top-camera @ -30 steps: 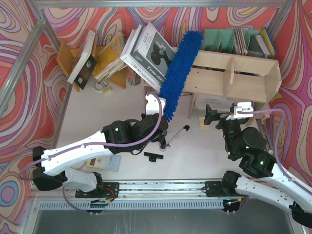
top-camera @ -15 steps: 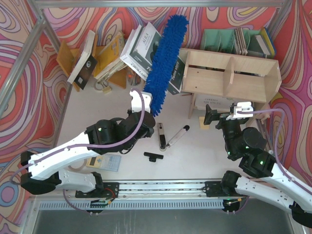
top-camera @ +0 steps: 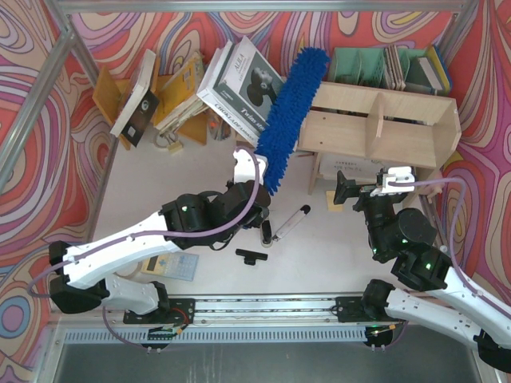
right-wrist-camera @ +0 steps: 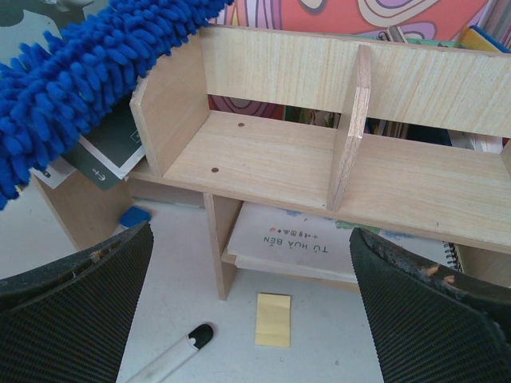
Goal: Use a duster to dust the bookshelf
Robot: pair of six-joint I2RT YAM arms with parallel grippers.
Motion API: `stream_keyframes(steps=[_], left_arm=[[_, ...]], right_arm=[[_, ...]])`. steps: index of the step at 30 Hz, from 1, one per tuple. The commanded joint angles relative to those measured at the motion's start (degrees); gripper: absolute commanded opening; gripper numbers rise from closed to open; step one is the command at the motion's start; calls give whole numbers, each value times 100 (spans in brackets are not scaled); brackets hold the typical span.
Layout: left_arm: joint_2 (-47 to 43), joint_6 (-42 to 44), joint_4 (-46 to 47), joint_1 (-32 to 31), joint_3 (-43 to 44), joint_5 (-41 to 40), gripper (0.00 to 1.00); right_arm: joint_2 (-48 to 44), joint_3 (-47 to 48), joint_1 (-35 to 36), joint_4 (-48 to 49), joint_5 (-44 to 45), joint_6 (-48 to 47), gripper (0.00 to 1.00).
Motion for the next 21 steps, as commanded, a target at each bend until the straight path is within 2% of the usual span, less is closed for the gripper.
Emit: stream_keyframes(steps=[1, 4, 8, 11, 16, 21], left_arm=[[60, 120, 421, 44, 126, 281, 0], [-82, 312, 405, 39, 166, 248, 0], [-630, 1044, 739, 39, -260, -42, 0], [-1446, 1696, 1581, 38, -1138, -325, 0], [-2722, 2990, 3620, 48, -2884, -943, 0], [-3052, 4250, 5356, 49, -3886, -1133, 0]], right_arm=[[-26, -38, 1, 177, 88, -85, 99], [-39, -40, -5, 168, 90, -105, 99], [-54, -40, -1, 169, 84, -88, 99], [-57, -26, 1, 156, 75, -70, 99], [-57, -31, 0, 138, 66, -61, 99], [-52, -29, 0, 131, 73, -55, 99]])
